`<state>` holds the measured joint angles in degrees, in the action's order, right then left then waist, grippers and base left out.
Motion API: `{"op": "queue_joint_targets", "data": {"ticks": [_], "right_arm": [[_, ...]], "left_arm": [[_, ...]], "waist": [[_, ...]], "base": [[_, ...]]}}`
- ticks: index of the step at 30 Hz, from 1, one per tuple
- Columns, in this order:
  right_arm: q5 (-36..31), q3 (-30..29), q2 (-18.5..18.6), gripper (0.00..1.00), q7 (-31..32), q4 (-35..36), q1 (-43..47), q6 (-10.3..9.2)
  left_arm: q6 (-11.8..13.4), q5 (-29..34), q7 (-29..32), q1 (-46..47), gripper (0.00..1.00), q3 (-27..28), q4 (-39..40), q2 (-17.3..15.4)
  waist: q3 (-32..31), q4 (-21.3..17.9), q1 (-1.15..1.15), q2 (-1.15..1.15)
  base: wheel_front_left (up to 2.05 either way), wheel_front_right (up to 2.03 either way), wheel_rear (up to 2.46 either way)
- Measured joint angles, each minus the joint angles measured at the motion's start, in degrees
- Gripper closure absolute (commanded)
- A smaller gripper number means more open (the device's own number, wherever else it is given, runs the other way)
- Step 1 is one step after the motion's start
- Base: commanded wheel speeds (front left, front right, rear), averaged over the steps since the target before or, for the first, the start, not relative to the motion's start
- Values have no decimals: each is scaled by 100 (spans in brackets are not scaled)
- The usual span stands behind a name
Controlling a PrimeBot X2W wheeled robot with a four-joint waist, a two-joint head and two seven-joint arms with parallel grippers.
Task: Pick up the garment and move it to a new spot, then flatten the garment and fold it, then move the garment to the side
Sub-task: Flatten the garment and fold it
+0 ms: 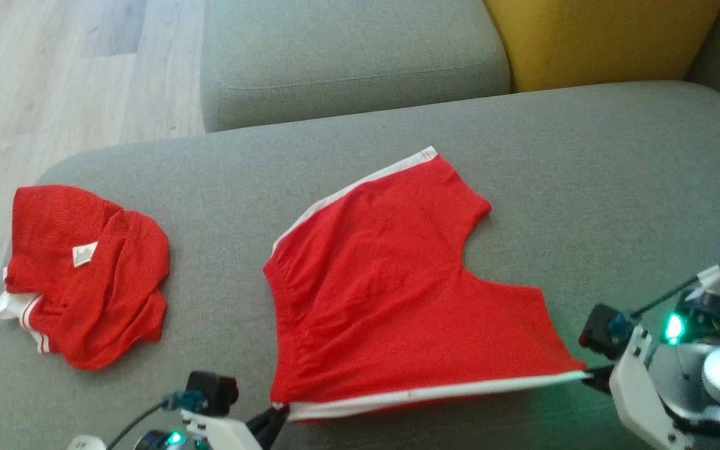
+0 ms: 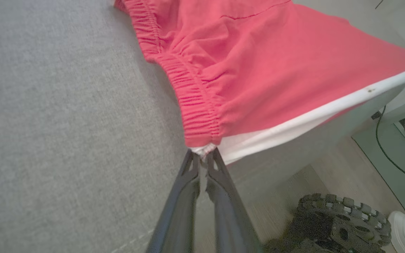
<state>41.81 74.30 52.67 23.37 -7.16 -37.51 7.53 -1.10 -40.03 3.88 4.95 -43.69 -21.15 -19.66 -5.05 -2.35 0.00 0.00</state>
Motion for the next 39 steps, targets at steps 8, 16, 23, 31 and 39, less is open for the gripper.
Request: {"op": "queue_joint_targets", "data": {"ticks": [8, 16, 23, 31, 39], "right_arm": [[12, 12, 283, 100, 81, 458, 215, 0], [272, -378, 238, 100, -374, 130, 87, 0], [205, -822, -70, 100, -586, -301, -252, 0], [92, -1149, -380, 100, -682, -767, -714, 0], [-99, -1179, -630, 100, -779, -1301, -1480, 0]], "left_arm": [[332, -67, 443, -456, 100, 12, 1083, -442], [470, -312, 544, -427, 100, 212, 1560, -470], [485, -567, 661, -40, 100, 410, 1779, -328], [459, -564, 693, 645, 100, 443, 1691, -71], [303, -334, 550, 1552, 100, 434, 1183, 248]], "waist": [[64, 40, 0, 0], [170, 87, 0, 0], [388, 255, 0, 0], [830, 484, 1, 0], [1397, 749, 2, 0]], "base": [[0, 0, 0], [0, 0, 0], [0, 0, 0], [0, 0, 0], [0, 0, 0]]}}
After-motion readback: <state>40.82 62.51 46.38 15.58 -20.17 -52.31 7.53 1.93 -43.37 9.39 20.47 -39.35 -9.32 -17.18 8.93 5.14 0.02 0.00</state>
